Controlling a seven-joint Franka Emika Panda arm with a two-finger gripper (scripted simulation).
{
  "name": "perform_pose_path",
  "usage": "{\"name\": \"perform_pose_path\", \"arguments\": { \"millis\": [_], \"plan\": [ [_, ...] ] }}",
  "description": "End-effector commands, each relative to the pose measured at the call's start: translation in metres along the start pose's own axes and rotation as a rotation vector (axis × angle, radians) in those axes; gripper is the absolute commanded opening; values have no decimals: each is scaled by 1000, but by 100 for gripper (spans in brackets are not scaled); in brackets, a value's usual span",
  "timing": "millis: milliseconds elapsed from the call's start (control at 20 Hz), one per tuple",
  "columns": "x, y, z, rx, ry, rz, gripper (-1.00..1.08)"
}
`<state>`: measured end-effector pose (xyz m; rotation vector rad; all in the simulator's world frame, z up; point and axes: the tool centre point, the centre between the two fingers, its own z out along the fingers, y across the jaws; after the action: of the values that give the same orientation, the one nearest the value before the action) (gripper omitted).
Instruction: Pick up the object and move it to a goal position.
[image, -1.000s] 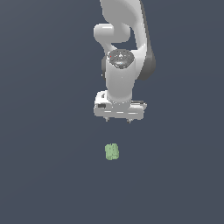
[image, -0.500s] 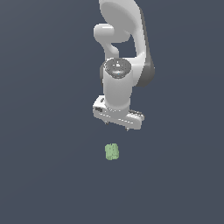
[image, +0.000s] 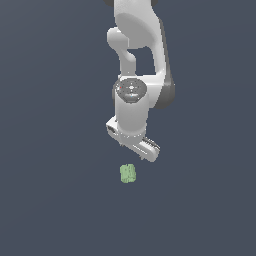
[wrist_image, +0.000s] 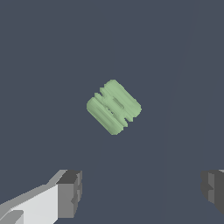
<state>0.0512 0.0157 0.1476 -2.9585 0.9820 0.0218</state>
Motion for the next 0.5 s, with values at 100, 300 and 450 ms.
{"name": "perform_pose_path", "arguments": {
  "millis": [100,300,450],
  "plan": [
    [9,-3,8,-1,1,129,100],
    [17,-5,16,-3,3,241,100],
    [23,-7,21,-4,5,325,100]
  ]
}}
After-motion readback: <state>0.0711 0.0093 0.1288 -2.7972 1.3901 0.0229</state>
